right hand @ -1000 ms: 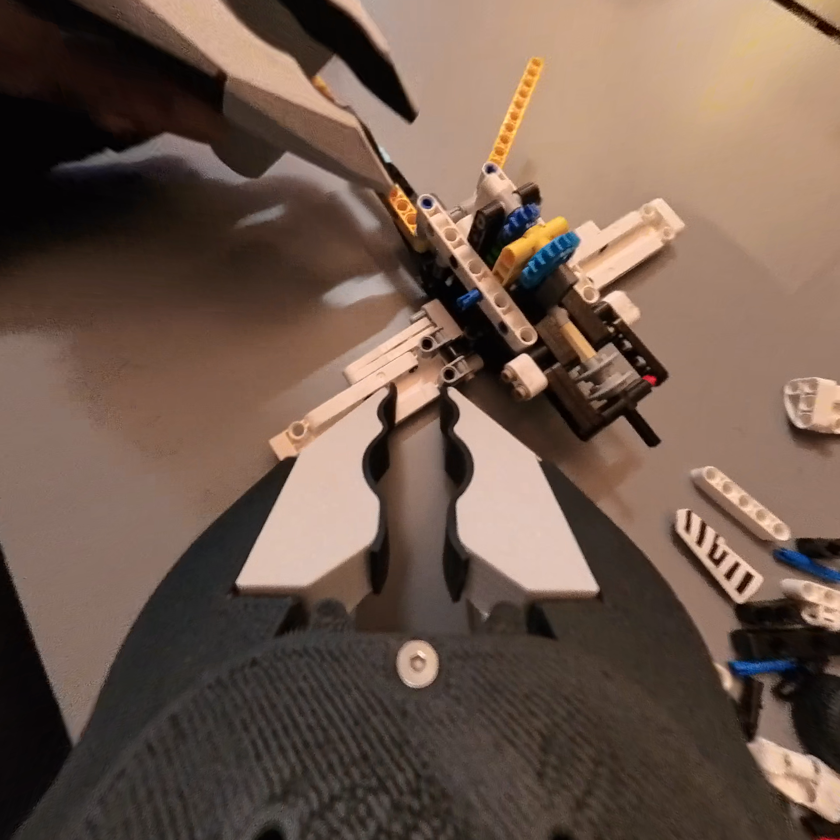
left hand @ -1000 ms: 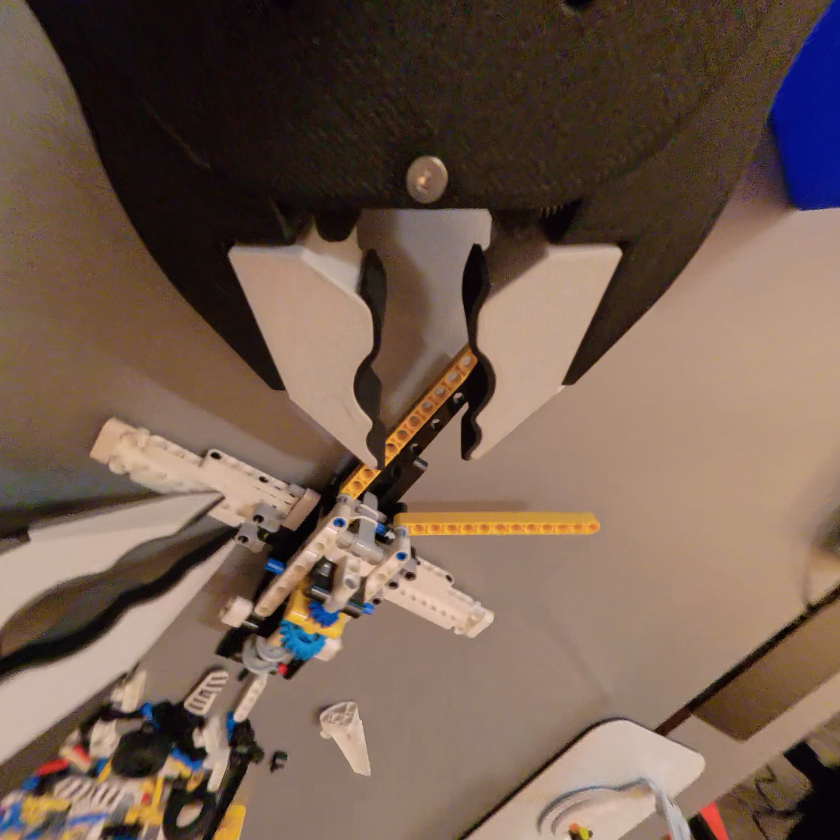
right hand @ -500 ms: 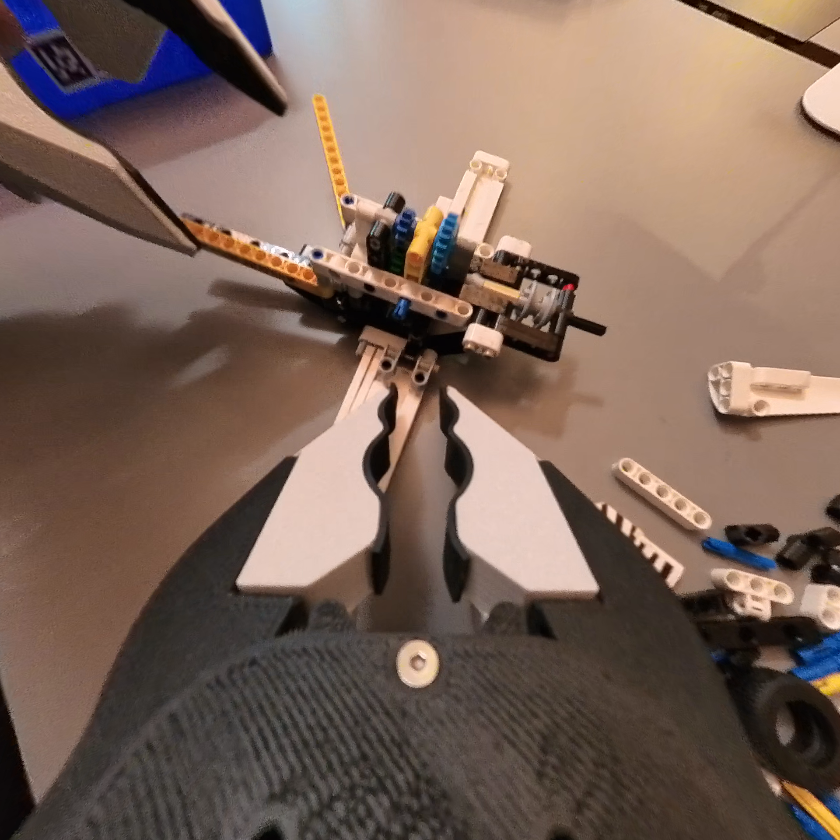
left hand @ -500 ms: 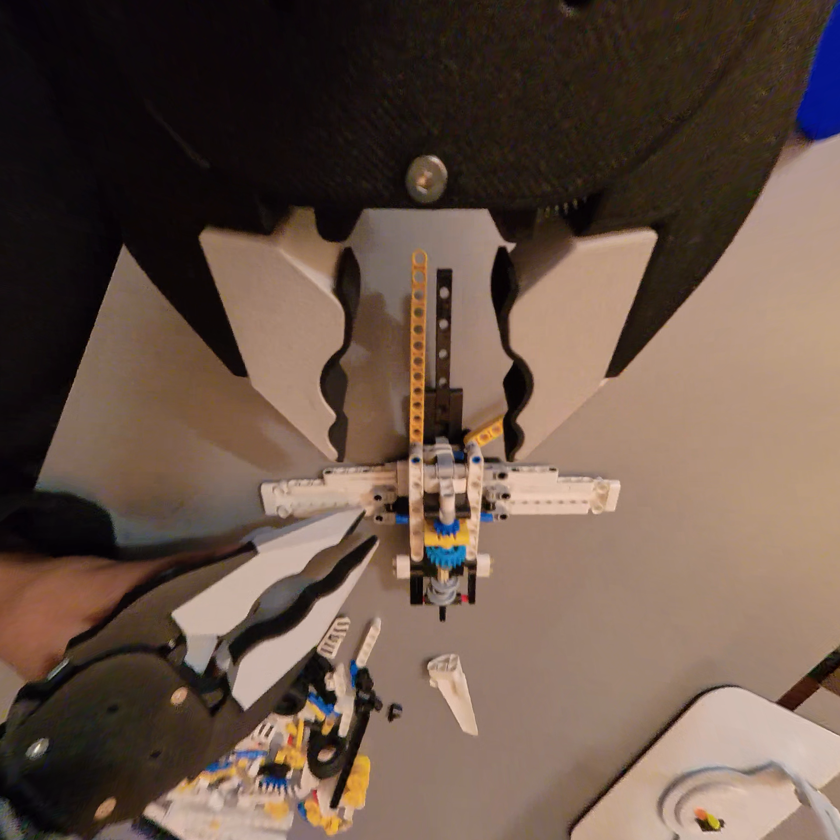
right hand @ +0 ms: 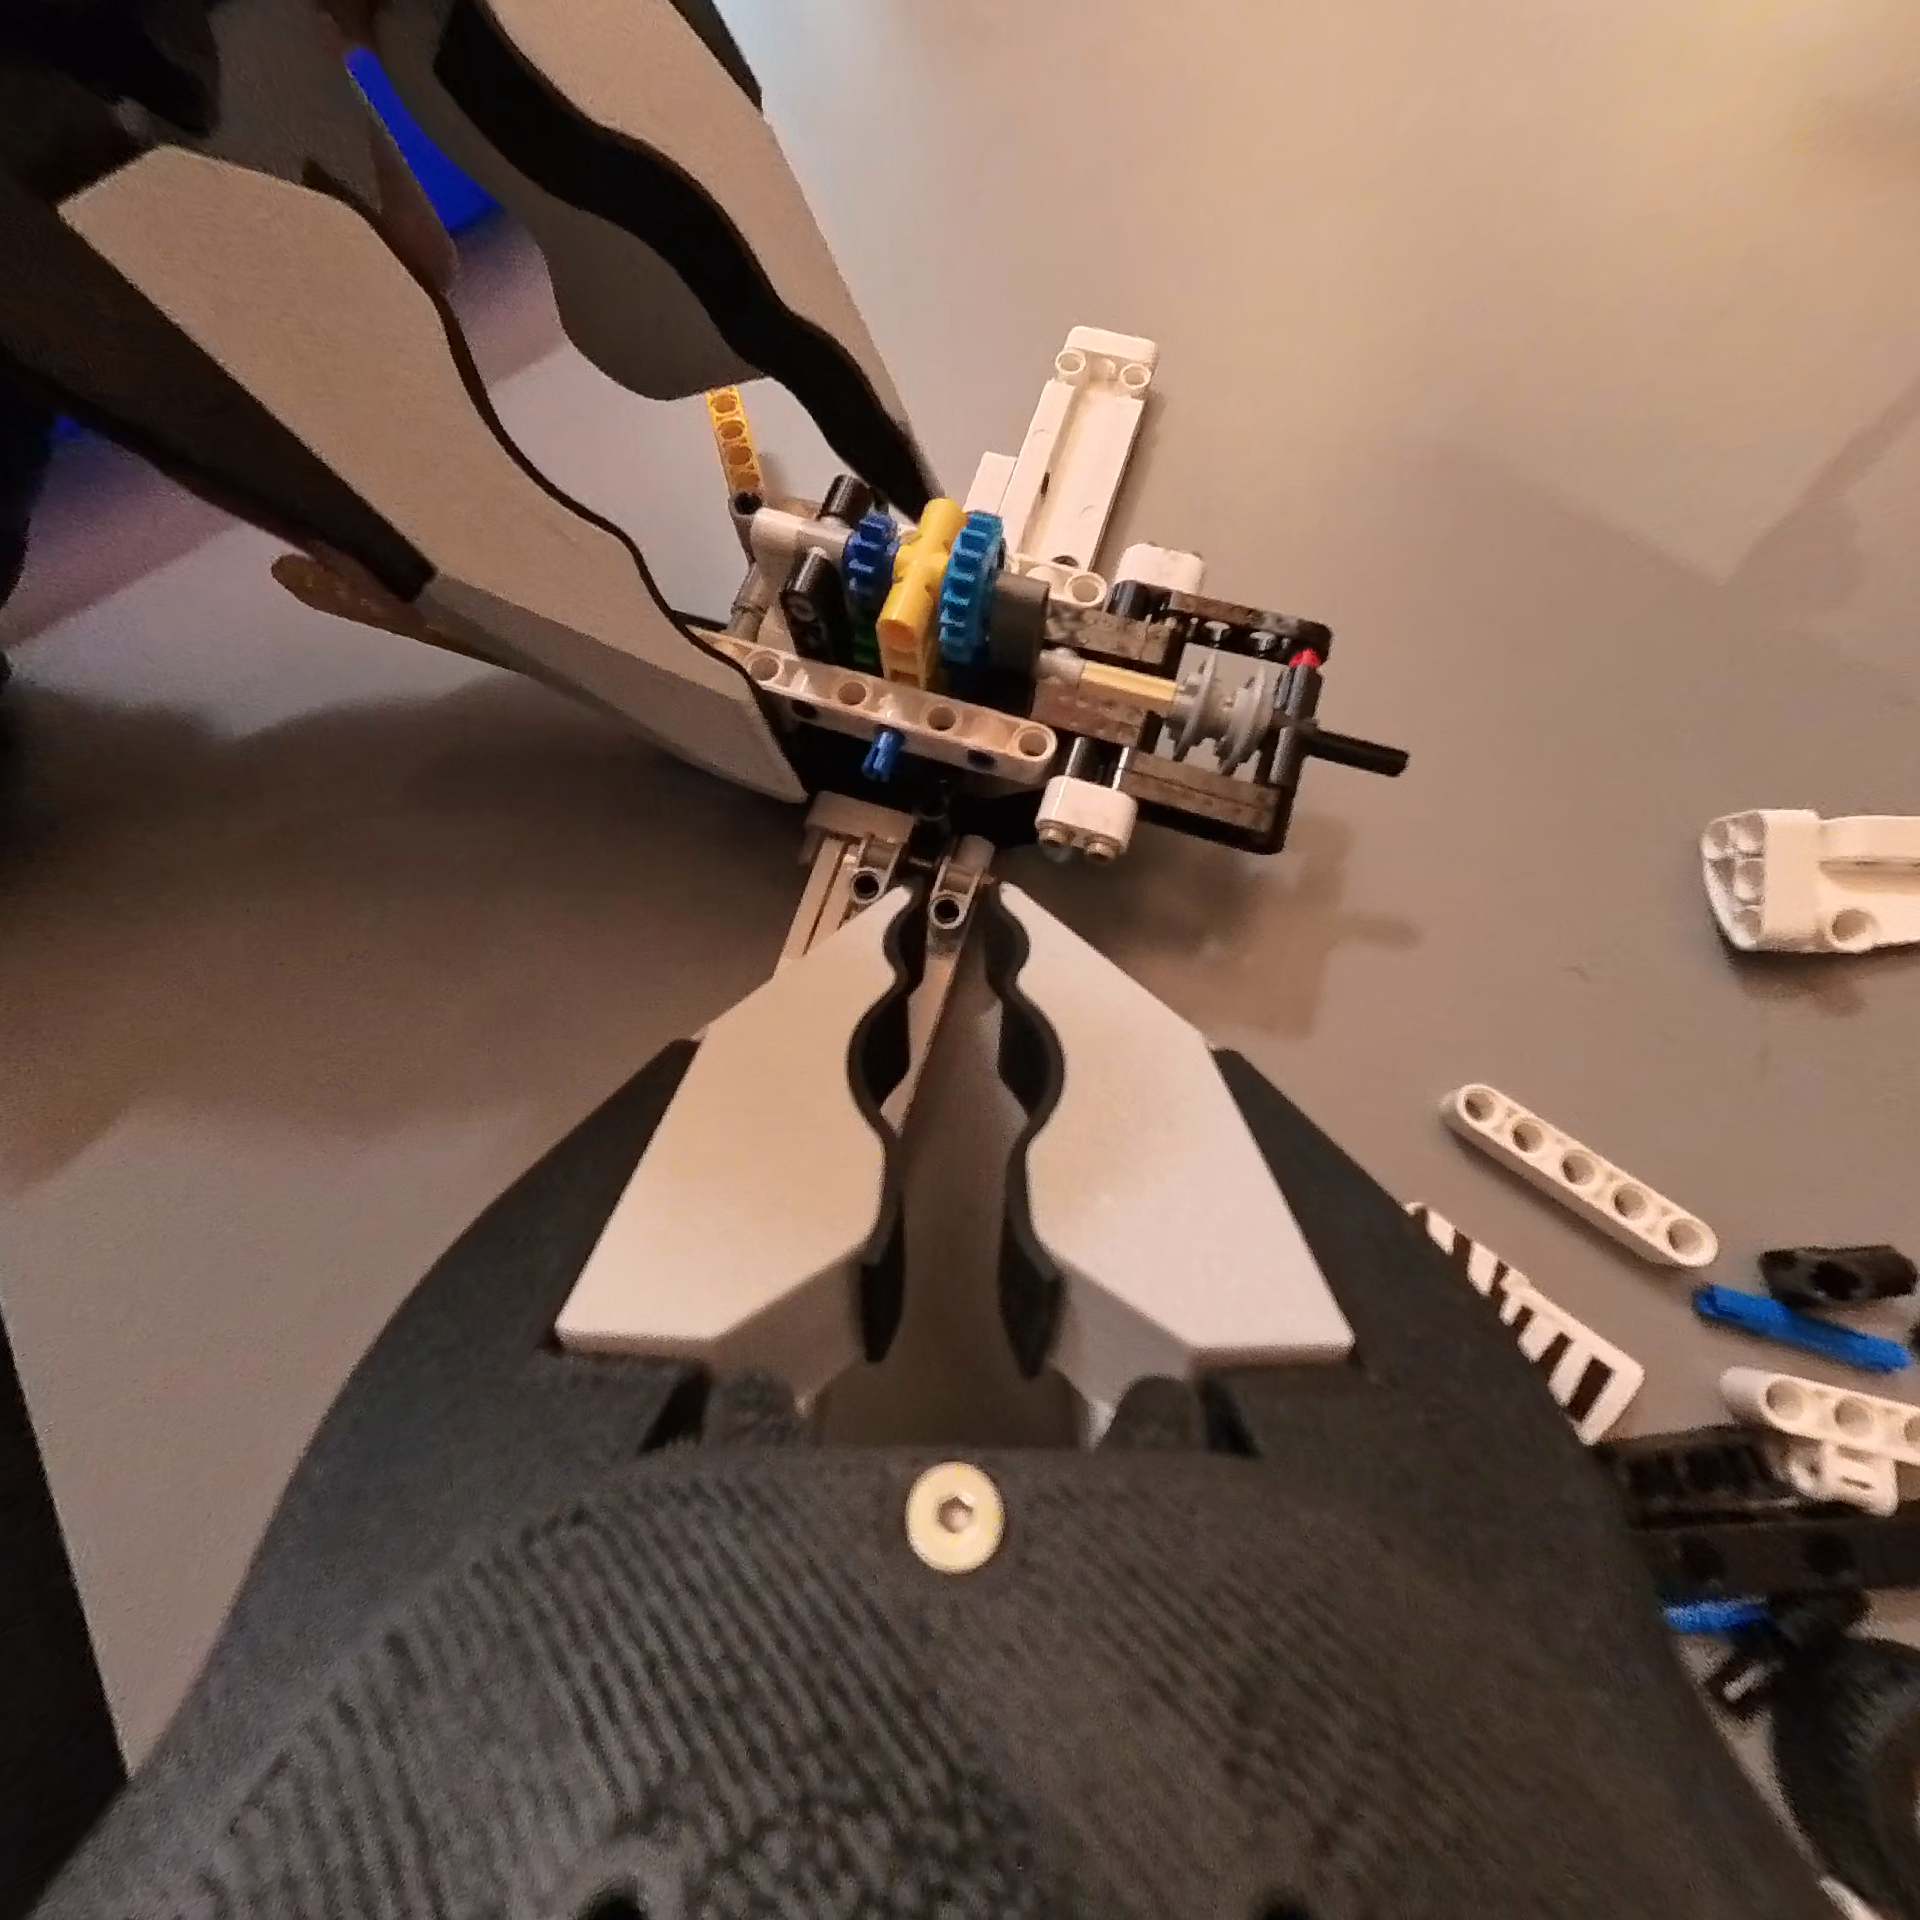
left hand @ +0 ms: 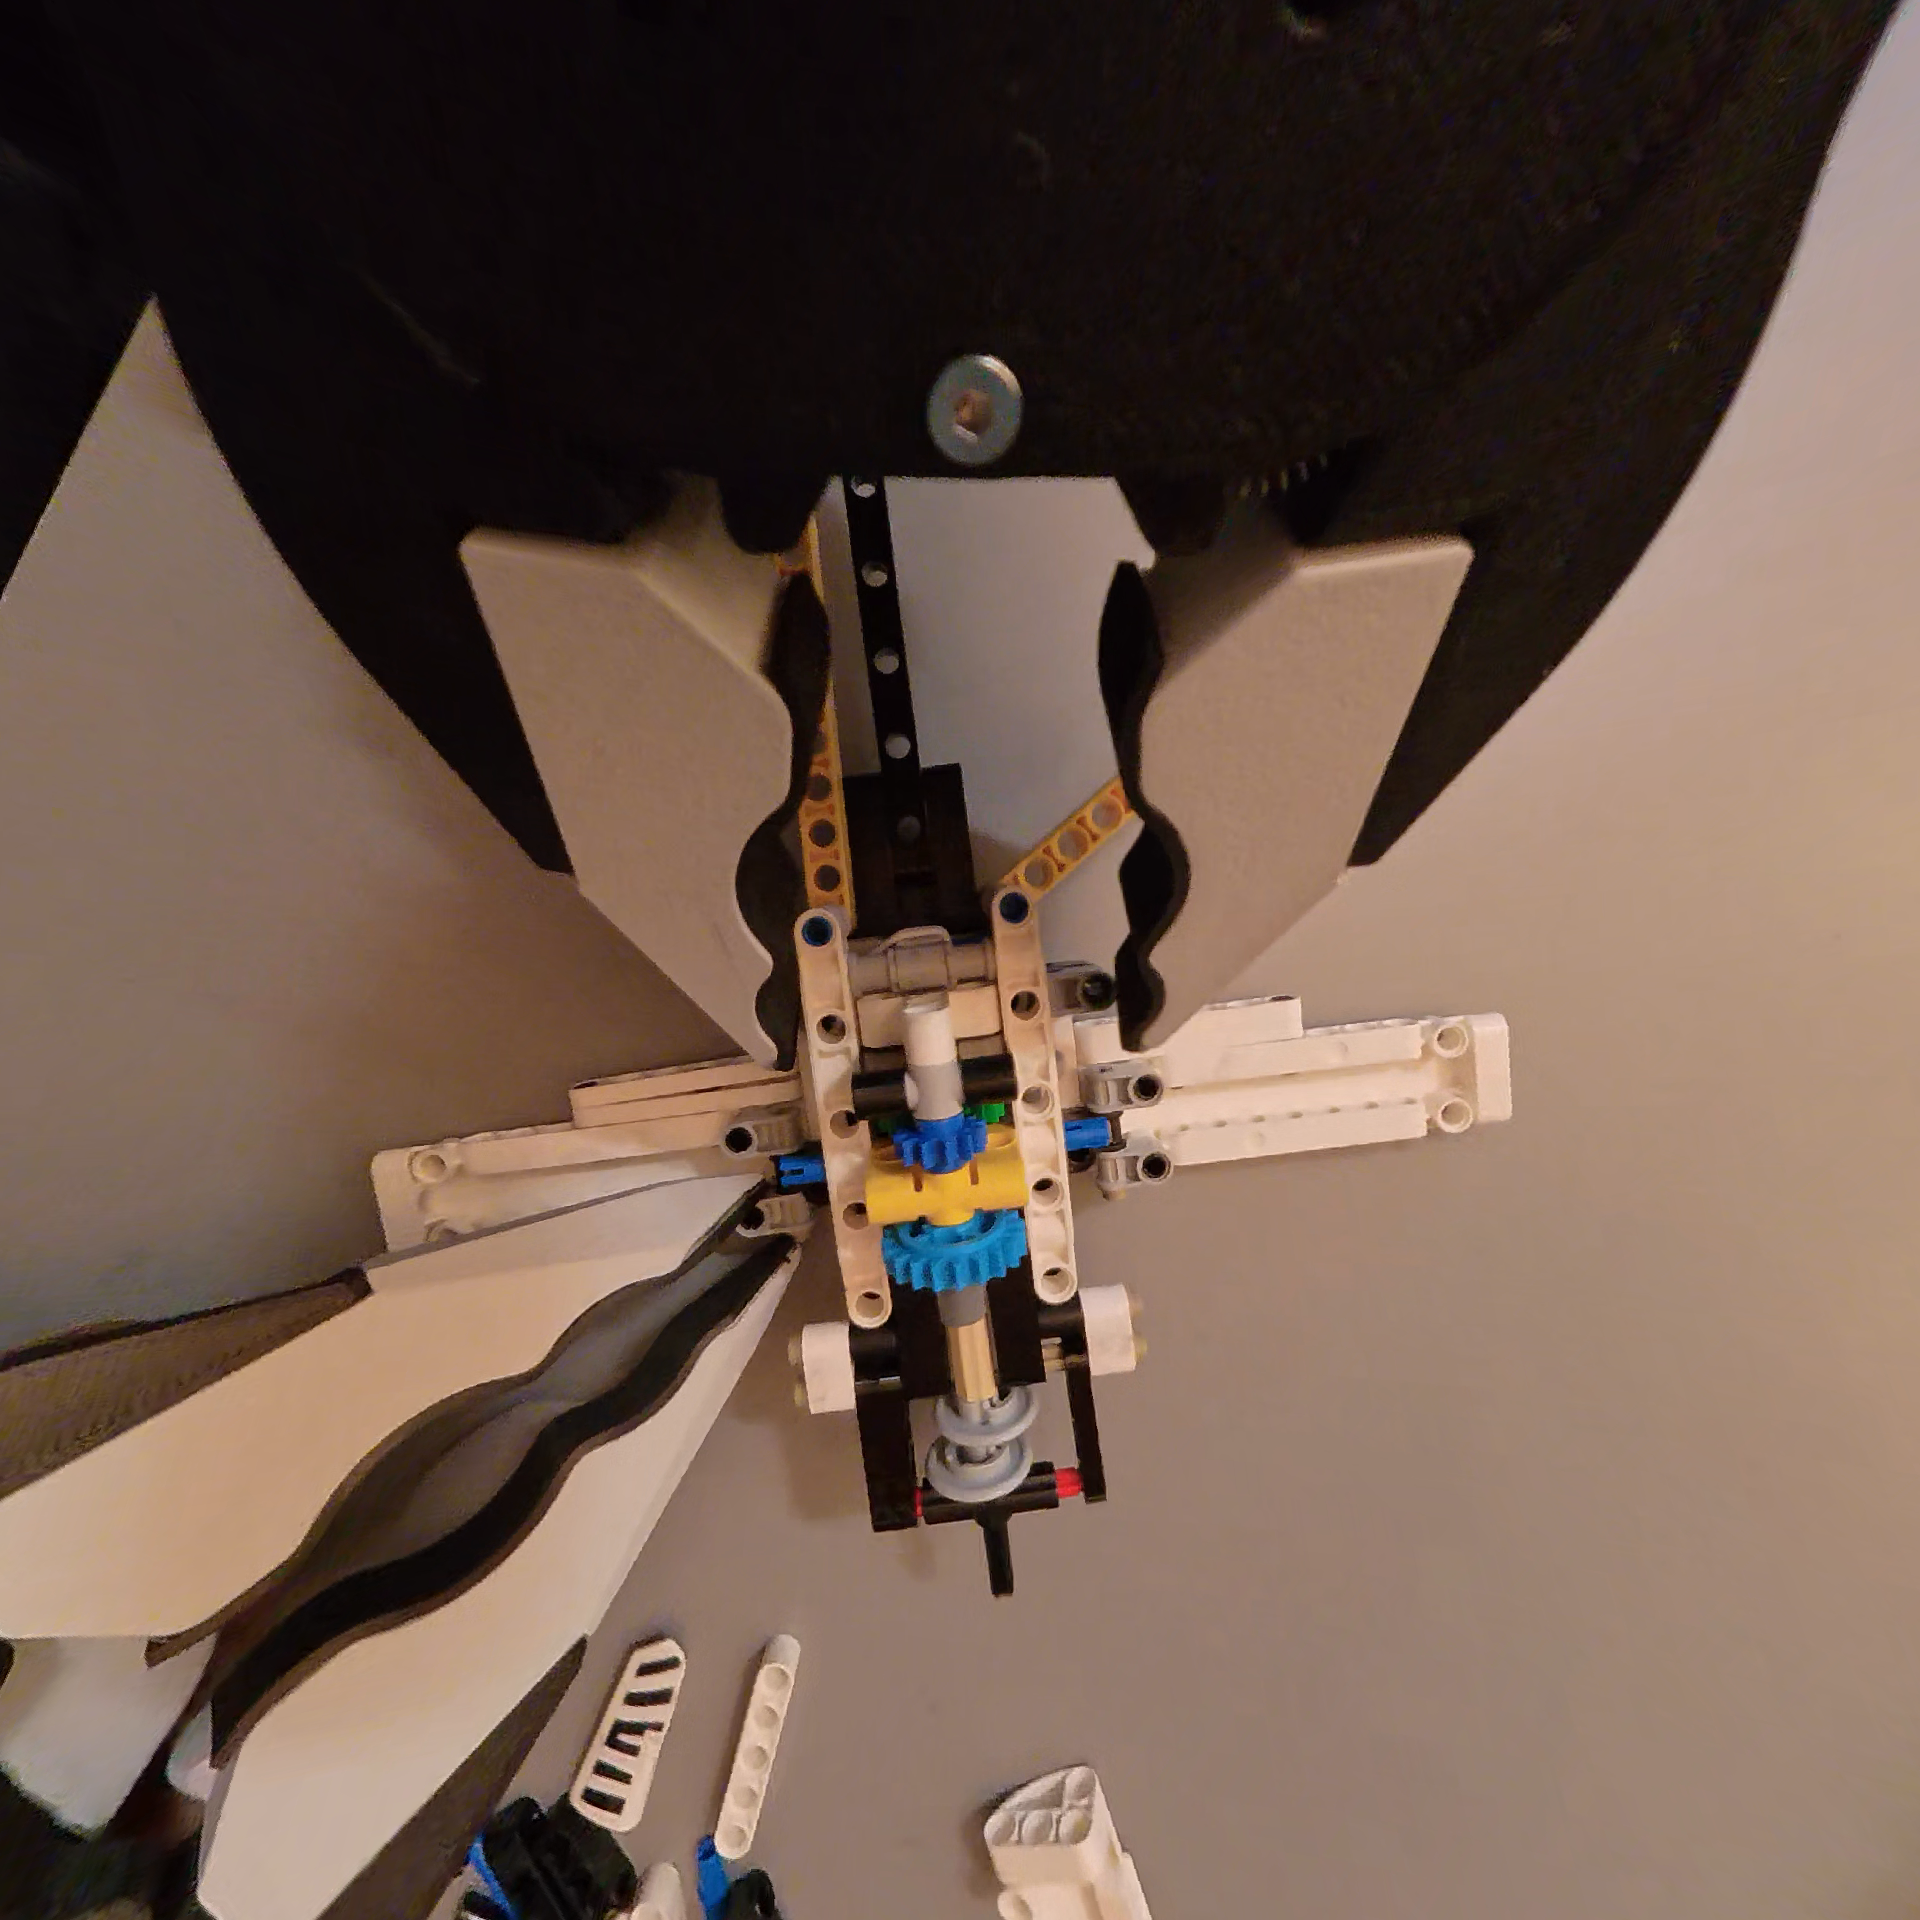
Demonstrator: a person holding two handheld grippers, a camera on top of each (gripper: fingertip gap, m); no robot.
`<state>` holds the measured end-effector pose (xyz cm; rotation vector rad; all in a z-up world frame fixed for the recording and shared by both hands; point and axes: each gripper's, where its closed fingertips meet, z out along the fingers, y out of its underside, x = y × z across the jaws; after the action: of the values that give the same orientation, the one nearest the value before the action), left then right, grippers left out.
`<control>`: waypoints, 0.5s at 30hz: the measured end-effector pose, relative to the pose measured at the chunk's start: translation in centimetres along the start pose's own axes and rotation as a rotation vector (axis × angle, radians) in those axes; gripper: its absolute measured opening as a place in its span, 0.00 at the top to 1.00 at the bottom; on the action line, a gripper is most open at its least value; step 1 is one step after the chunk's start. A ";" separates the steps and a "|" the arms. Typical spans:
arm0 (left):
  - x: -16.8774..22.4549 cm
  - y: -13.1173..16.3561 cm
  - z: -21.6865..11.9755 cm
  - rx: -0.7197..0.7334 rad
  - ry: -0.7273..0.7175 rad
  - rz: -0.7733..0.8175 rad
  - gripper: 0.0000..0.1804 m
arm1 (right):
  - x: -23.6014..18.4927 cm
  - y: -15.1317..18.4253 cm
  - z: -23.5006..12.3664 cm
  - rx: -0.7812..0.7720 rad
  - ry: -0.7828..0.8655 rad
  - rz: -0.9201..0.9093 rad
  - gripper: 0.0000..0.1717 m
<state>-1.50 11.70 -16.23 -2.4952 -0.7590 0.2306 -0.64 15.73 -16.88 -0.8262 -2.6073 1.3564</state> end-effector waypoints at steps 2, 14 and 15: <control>0.0 0.0 0.0 -0.004 -0.007 0.008 0.66 | 0.0 0.0 0.0 -0.001 -0.010 0.012 0.95; -0.1 -0.1 0.0 0.025 -0.050 -0.014 0.67 | 0.1 0.3 0.1 -0.021 0.020 0.008 0.95; -0.1 -0.1 0.0 0.023 -0.056 -0.012 0.67 | 0.1 0.5 0.2 -0.035 0.035 -0.008 0.96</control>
<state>-1.65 11.70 -16.21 -2.4706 -0.7890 0.3049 -0.56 15.86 -17.35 -0.8356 -2.6126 1.2861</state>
